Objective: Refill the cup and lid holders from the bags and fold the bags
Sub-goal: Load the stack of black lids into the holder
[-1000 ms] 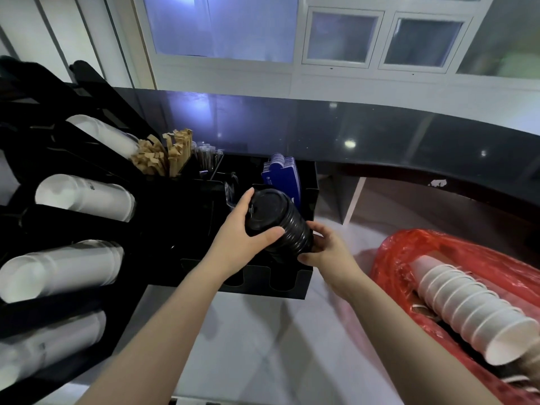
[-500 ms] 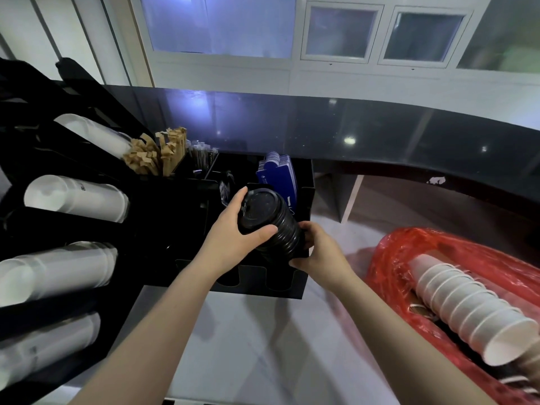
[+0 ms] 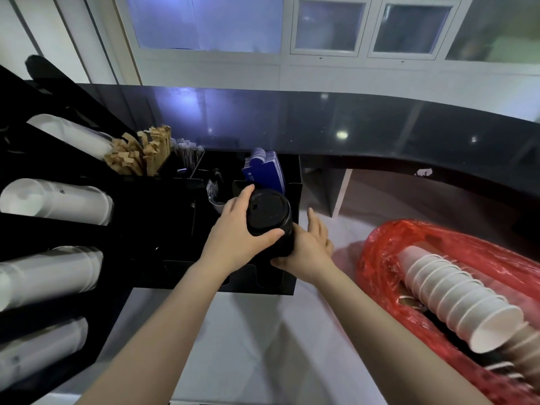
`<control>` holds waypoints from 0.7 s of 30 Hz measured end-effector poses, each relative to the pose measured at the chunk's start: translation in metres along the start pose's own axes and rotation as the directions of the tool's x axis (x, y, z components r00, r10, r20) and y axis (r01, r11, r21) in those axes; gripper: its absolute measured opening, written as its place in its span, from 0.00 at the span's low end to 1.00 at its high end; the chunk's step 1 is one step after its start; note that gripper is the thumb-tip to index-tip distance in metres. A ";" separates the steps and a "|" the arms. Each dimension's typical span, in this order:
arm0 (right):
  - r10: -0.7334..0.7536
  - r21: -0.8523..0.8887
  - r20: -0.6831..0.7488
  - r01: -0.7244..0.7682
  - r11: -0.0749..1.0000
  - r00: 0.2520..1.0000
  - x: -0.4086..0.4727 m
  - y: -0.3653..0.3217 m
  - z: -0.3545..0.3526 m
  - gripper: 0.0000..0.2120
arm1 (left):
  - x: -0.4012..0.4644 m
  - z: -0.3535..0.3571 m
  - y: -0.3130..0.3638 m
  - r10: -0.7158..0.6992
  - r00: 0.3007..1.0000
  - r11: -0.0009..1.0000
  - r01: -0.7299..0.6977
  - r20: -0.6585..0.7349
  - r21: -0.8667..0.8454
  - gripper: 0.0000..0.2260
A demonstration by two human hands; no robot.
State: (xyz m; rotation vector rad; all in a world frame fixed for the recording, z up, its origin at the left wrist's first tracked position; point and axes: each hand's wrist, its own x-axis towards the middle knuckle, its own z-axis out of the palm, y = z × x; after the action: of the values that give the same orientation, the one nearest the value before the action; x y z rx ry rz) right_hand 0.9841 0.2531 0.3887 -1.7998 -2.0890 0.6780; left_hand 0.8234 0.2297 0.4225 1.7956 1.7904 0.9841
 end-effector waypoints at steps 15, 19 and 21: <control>-0.179 0.469 -0.071 0.191 0.862 0.981 -0.008 0.020 0.007 0.40 | -0.006 0.012 -0.007 0.011 0.999 0.996 -0.008 -0.032 0.085 0.43; -0.179 0.439 -0.123 0.215 0.872 0.976 -0.006 0.027 0.006 0.35 | -0.006 0.027 -0.010 0.021 1.000 0.991 -0.022 0.010 0.131 0.44; -0.142 0.370 -0.084 0.163 0.915 0.986 -0.006 0.031 0.006 0.36 | -0.008 0.035 -0.015 0.041 0.999 0.967 -0.039 0.000 0.253 0.44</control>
State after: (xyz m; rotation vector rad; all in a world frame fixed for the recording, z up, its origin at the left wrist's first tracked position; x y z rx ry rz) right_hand 1.0081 0.2494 0.3679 -1.4139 -1.8818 0.9022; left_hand 0.8391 0.2294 0.3870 1.9878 1.9641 0.8045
